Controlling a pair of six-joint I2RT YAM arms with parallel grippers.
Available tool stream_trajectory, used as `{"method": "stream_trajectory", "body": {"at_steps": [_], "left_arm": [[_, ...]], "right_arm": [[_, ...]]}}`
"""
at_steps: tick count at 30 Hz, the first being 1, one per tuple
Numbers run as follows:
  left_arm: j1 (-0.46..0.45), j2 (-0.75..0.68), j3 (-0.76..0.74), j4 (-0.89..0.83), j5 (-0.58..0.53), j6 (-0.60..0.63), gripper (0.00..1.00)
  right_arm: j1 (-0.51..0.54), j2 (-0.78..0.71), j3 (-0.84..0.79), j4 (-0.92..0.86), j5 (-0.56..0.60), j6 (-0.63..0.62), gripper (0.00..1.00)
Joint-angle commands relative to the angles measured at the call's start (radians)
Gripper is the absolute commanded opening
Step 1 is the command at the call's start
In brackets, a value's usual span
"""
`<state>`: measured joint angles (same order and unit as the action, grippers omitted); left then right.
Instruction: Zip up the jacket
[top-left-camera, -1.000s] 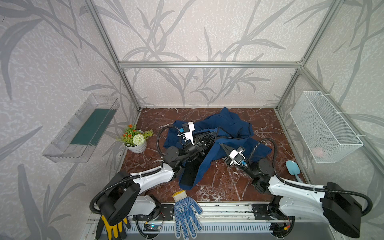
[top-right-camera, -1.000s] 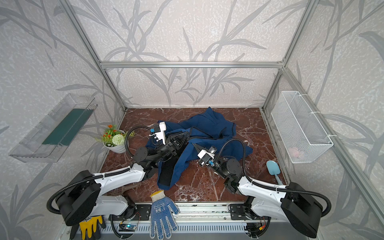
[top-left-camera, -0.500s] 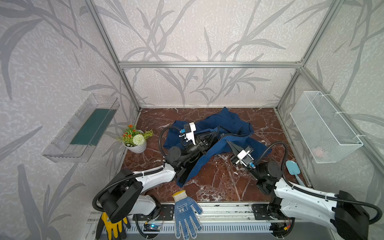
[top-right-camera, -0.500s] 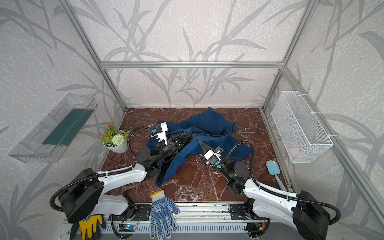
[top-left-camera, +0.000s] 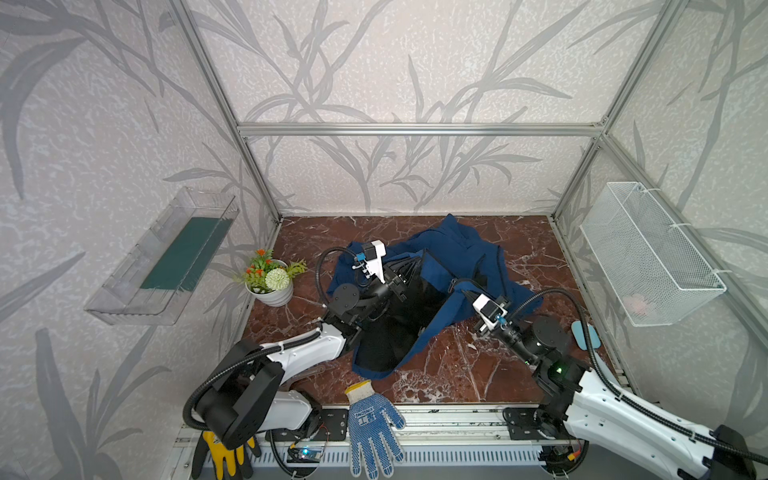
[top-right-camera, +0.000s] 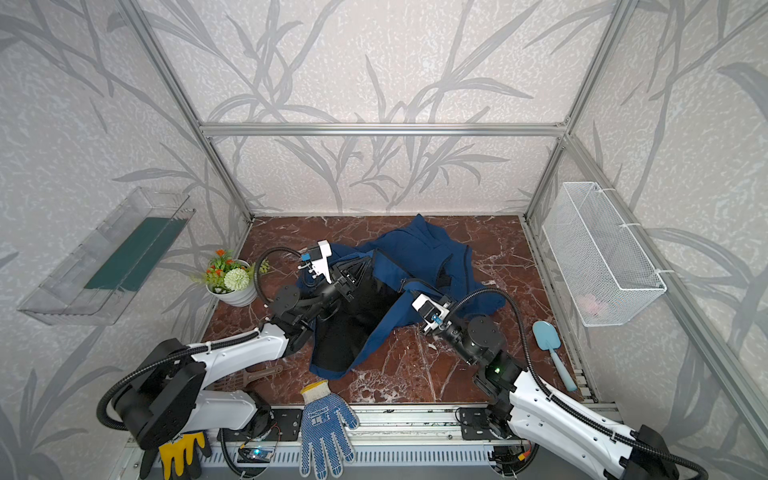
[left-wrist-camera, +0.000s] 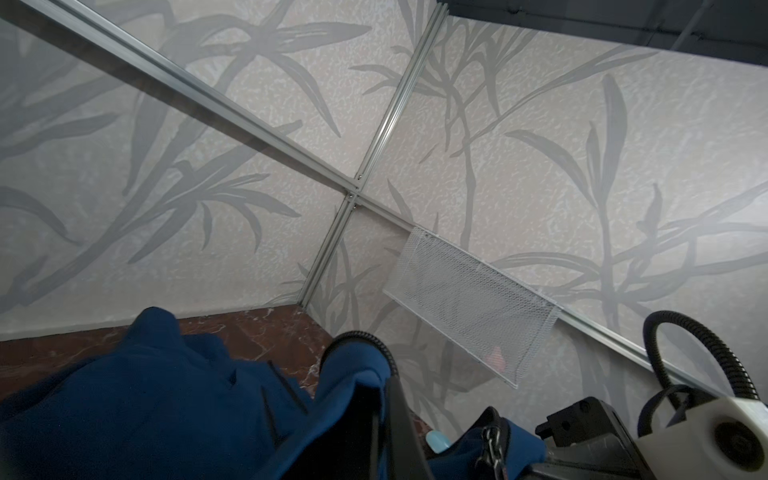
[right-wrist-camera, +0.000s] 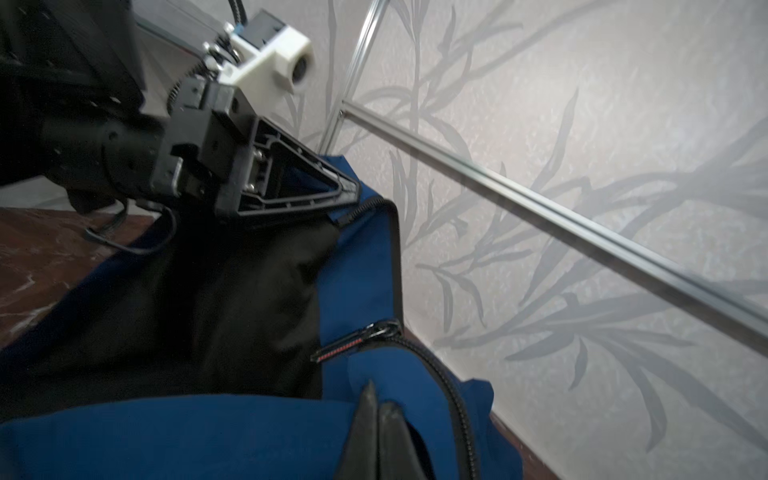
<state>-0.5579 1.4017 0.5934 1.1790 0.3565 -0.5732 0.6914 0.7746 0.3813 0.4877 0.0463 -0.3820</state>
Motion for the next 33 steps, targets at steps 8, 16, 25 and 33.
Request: {"method": "stream_trajectory", "body": {"at_steps": [8,16,25,33], "left_arm": [[0.276,0.337,0.627,-0.025,0.203,-0.052,0.0],[0.291,0.052,0.469,-0.154,0.199,-0.016,0.0],[0.115,-0.229,-0.147,-0.204,0.063,-0.001,0.0],[0.041,-0.256,-0.36,-0.124,-0.004,-0.108,0.0]], "right_arm": [[-0.334,0.455,0.613,-0.049,-0.307,0.027,0.0],[-0.33,0.297,0.715,-0.385,-0.458,-0.009,0.0],[0.01,-0.112,0.027,-0.422,-0.108,0.527,0.0],[0.256,-0.311,-0.115,-0.776,0.138,0.947,0.0]]}}
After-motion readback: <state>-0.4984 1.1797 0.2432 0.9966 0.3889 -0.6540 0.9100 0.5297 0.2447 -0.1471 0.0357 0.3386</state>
